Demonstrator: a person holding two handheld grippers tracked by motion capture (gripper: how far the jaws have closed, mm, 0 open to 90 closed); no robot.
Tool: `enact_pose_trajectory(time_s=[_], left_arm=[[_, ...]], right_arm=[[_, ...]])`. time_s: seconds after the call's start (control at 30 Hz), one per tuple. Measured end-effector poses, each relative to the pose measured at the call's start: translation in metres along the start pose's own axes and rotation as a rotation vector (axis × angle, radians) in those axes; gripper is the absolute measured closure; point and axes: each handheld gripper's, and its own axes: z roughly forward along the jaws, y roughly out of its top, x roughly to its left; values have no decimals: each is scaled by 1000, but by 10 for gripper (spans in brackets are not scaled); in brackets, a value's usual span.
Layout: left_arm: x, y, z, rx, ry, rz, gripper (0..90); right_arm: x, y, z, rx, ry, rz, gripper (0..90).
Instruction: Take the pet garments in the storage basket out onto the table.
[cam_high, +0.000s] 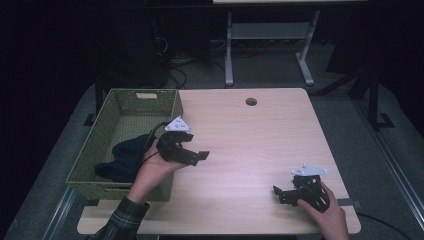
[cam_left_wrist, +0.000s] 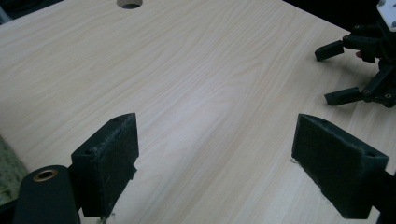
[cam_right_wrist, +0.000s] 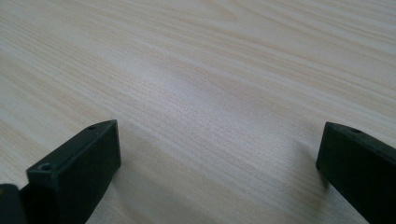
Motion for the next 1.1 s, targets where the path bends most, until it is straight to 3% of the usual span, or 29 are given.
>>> enact_pose_trajectory(time_s=[0.5, 1.1], left_arm=[[21, -6, -24, 0, 24, -47, 151], [46, -17, -53, -16, 84, -60, 161]], right_arm=[[0, 0, 0, 0, 0, 0, 0], [0, 0, 0, -1, 1, 0, 0]])
